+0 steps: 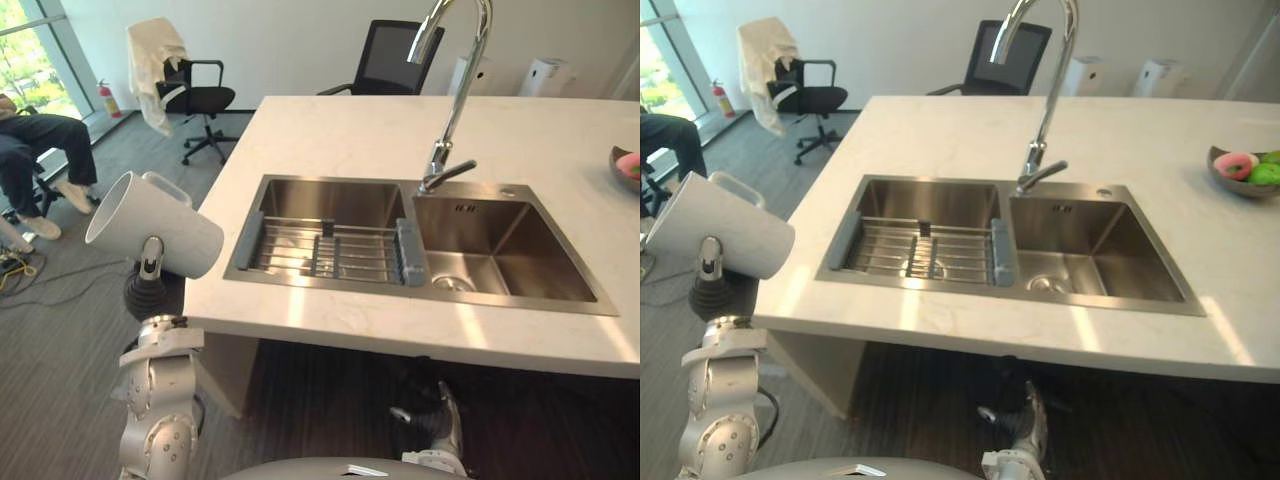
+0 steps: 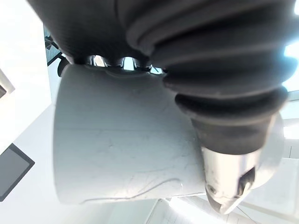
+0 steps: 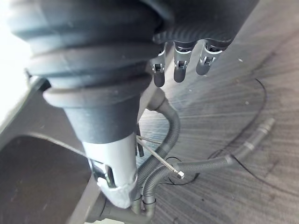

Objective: Walk over to the sink, pick up the cup, carry it to the dishwasher, place the cup inside the dishwasher, then close the dishwasher door

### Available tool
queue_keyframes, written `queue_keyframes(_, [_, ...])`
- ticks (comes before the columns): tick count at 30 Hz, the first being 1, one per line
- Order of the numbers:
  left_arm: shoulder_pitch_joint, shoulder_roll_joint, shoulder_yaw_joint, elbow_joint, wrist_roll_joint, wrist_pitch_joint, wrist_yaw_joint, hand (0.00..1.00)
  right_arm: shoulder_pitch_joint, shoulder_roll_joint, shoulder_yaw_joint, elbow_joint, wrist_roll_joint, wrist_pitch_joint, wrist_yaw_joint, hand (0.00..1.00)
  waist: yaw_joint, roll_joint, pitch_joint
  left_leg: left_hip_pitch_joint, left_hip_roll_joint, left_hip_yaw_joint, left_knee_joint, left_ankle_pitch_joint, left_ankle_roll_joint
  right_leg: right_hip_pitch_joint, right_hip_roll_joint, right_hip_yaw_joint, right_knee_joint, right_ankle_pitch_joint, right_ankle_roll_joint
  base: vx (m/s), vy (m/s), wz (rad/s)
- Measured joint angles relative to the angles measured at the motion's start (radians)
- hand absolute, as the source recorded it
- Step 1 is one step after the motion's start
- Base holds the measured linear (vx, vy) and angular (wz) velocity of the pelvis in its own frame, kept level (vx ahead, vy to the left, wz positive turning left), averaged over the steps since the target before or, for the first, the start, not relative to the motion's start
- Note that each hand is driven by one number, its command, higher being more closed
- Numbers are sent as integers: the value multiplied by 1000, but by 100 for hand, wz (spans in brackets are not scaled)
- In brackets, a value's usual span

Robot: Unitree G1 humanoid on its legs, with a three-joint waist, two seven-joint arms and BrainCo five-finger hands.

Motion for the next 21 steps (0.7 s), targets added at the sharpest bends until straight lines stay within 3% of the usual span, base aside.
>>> queue_keyframes(6, [21, -28, 31, 2, 2, -65, -34, 100, 0, 24, -12, 74, 248, -5, 177, 0, 12, -16, 3, -2, -3, -29, -2, 0, 1, 14, -8, -33, 0, -7, 4, -5, -6, 13])
queue_keyframes(8, [23, -28, 34, 2, 4, -78, -34, 100, -1, 31, -8, 93, 271, -5, 204, 0, 20, -20, 2, -1, -3, -30, -3, 0, 1, 16, -8, -38, 1, -9, 4, -10, -6, 10])
queue_keyframes(9, [32, -68, 69, 2, 61, -114, -31, 100, -15, 66, -8, 117, 331, -23, 281, 0, 39, -42, 10, 4, -17, -35, -21, 9, 11, 15, -28, -57, 29, -30, 16, 0, 0, 0])
queue_keyframes(15, [22, -75, 68, 17, 74, -138, -22, 100, -23, 66, -13, 117, 336, -38, 286, 0, 36, -43, 10, -10, -6, 20, 17, -16, 8, -33, -18, 7, 57, -36, 11, -12, 1, -29])
queue_keyframes(17, [-33, -72, 32, 76, 144, -151, 5, 100, -15, 75, -47, 117, 372, -46, 312, 0, 3, -45, 9, -15, -2, 28, 14, -20, 7, -42, -21, 8, 61, -38, 12, -30, -3, -16])
queue_keyframes(21, [-113, -74, -36, 156, 263, -170, 54, 100, 11, 89, -113, 136, 451, -59, 347, 0, -31, -46, 6, -9, 0, 31, -16, -2, 5, -57, -20, 7, 84, -47, 10, 14, -6, 2])
